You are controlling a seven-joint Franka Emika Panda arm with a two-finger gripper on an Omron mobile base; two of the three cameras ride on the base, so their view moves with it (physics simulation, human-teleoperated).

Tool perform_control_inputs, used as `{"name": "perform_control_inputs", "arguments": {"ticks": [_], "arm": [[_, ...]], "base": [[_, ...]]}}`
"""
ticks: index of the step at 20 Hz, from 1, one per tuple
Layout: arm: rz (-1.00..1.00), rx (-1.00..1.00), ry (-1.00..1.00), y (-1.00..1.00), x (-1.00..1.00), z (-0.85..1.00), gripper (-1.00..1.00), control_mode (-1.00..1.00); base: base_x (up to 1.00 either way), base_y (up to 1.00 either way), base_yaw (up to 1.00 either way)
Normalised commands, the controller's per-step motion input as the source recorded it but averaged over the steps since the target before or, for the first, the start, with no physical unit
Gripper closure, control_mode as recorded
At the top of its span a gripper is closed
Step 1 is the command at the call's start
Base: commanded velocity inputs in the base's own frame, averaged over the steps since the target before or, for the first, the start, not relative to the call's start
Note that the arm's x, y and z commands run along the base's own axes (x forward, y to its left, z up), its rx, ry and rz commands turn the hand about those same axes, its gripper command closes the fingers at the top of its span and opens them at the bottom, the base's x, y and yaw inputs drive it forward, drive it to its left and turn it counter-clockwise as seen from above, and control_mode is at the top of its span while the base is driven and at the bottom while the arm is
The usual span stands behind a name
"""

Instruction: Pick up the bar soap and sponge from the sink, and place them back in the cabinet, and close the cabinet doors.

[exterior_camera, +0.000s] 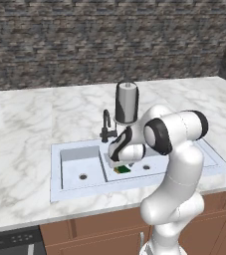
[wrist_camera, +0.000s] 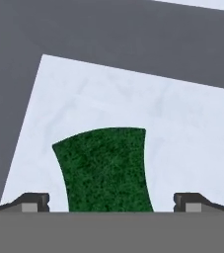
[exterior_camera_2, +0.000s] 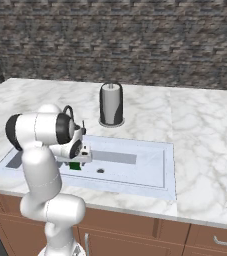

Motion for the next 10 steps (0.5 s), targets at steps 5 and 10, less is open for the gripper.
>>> {"name": "perform_control_inputs", "arguments": {"ticks": [5, 10], "arm": [[0.02, 0.00, 0.00, 0.00, 0.14, -0.16, -1.00, -1.00], [0.01, 0.00, 0.02, 0.02, 0.04, -0.19, -1.00, -1.00]], "base": [[0.00, 0.00, 0.00], [0.00, 0.00, 0.00]]}}
